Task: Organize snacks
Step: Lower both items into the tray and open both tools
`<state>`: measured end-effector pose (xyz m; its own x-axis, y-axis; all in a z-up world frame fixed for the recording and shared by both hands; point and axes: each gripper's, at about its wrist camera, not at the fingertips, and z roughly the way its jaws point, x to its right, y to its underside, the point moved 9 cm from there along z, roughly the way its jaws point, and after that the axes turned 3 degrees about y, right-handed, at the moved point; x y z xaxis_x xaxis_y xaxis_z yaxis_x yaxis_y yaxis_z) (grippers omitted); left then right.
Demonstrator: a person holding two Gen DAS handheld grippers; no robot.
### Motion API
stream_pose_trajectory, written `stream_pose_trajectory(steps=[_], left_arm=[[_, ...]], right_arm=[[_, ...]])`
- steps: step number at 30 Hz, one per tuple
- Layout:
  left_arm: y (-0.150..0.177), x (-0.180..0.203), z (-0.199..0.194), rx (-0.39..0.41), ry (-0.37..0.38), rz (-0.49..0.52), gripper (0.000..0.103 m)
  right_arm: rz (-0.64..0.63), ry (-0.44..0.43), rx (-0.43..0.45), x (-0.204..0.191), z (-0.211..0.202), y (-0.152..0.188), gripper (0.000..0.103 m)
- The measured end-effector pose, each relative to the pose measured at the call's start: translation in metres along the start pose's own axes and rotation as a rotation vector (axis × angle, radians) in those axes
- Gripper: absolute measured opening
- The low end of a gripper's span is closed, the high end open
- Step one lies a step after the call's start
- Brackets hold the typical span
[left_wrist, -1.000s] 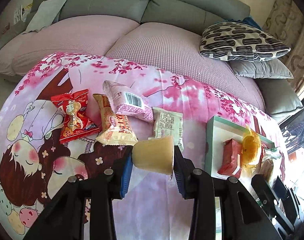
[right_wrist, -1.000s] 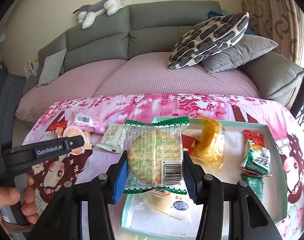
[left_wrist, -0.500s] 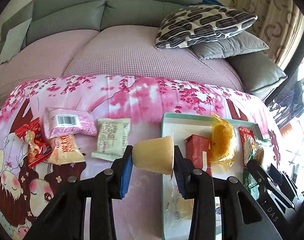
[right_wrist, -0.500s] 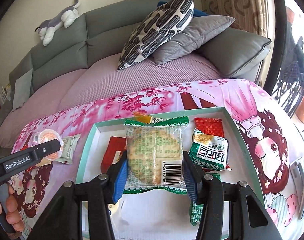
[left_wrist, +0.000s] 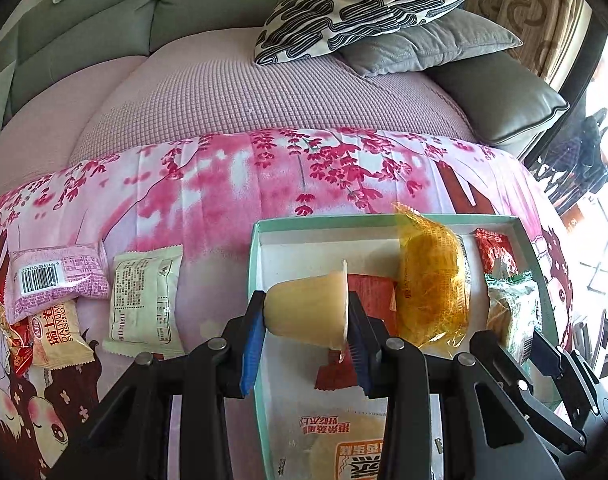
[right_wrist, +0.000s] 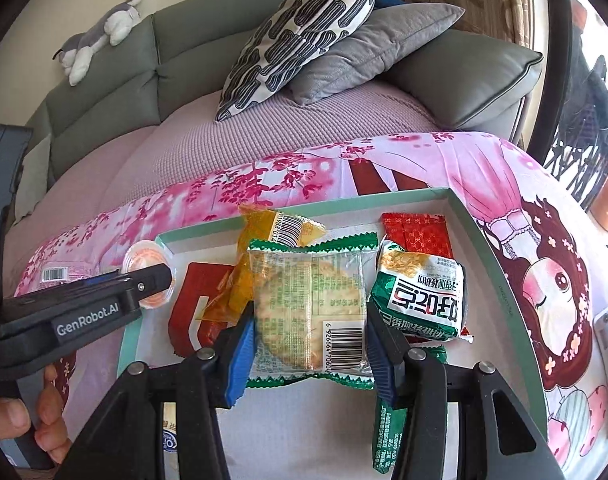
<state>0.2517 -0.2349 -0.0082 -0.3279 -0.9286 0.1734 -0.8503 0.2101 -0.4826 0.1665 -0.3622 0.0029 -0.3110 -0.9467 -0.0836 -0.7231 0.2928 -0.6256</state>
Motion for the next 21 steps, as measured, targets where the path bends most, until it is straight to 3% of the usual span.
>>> stream_pose_trajectory(steps=[21], left_arm=[[0.005,-0.001,0.008,-0.030,-0.035,0.034,0.040]], right_arm=[[0.001,0.000,-0.061,0.002,0.015,0.015,0.053]])
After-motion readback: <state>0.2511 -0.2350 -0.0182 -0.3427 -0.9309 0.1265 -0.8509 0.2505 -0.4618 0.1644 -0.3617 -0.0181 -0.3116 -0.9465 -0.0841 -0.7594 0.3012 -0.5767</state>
